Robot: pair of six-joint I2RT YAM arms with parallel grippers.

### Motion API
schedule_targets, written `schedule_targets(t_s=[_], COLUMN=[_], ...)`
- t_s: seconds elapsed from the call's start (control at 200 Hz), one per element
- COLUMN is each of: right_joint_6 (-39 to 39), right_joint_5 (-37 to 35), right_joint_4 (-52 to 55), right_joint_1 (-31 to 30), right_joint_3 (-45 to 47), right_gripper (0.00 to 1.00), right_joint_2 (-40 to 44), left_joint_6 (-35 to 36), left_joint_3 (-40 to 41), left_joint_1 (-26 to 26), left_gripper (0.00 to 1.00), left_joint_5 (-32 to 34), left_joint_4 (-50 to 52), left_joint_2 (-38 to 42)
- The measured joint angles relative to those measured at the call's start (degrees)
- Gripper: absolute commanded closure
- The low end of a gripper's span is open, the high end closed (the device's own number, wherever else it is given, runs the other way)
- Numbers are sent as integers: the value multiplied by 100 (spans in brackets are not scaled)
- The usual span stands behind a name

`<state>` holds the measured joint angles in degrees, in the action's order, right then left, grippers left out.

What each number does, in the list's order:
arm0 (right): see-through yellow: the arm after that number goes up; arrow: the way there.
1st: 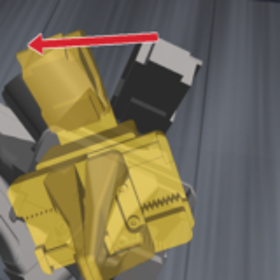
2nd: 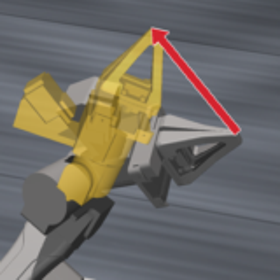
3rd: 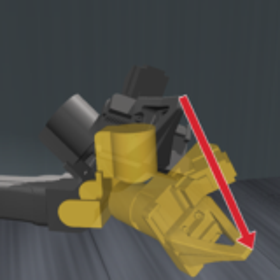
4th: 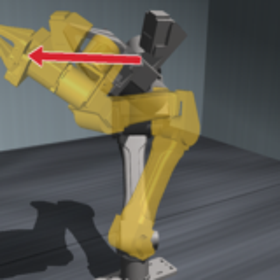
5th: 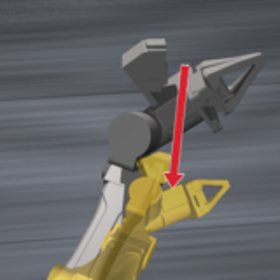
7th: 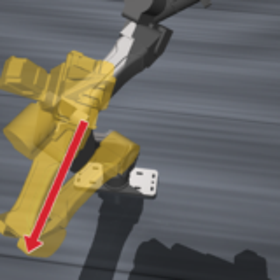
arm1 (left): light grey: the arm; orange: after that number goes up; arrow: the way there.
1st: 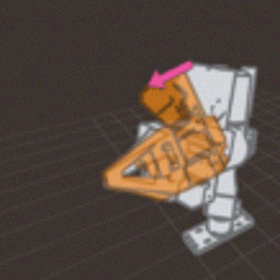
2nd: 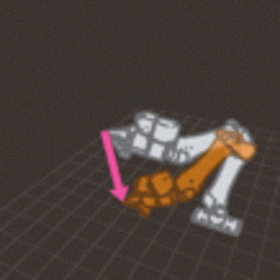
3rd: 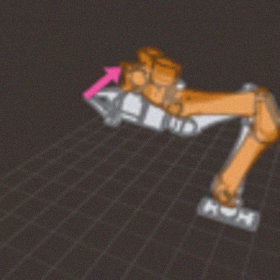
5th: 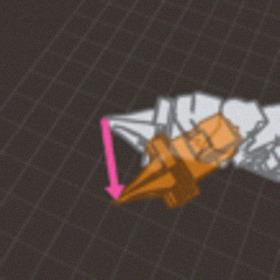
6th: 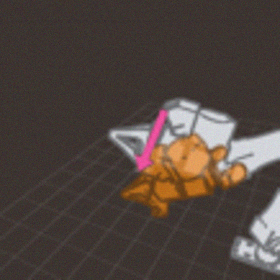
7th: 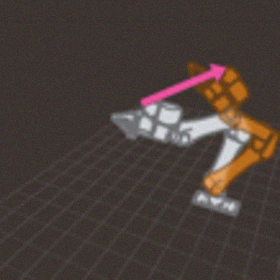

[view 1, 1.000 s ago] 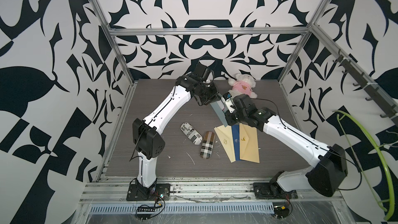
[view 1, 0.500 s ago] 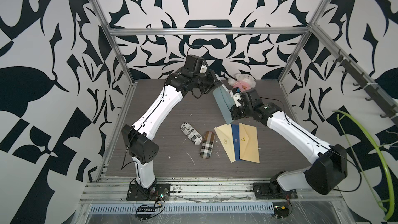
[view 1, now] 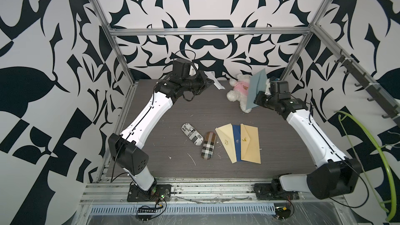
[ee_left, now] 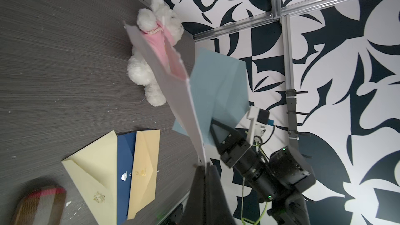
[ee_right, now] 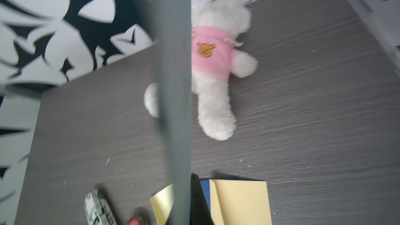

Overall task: Take the letter paper out of the envelope
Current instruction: Take out the letter paper from the envelope.

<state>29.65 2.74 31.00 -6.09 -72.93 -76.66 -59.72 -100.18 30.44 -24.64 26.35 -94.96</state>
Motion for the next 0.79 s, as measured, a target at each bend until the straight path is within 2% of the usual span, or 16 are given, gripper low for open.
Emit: schedule_targets(t_s=[0.195,0.41,0.605,0.795], right_joint_6=[739,1178,907,367], right_joint_5=[-85,103,916,1722], right_joint_4=[-83,-363,-817,-796], right_joint_1=[730,1333,1759,2059], right_joint_3=[306,1012,1019,787], right_gripper=[100,100,100,100], right_joint_2=[52,-125,-1080,-2063], left_joint_6=[98,138,179,262], left_joint_3=[710,905,916,925], left_joint_1=[0,0,0,0], left_gripper=[100,100,100,100], left_joint_5=[0,-7,-13,-24], left_joint_4=[-151,-186,-210,-205], left_joint_2=[31,39,118,146])
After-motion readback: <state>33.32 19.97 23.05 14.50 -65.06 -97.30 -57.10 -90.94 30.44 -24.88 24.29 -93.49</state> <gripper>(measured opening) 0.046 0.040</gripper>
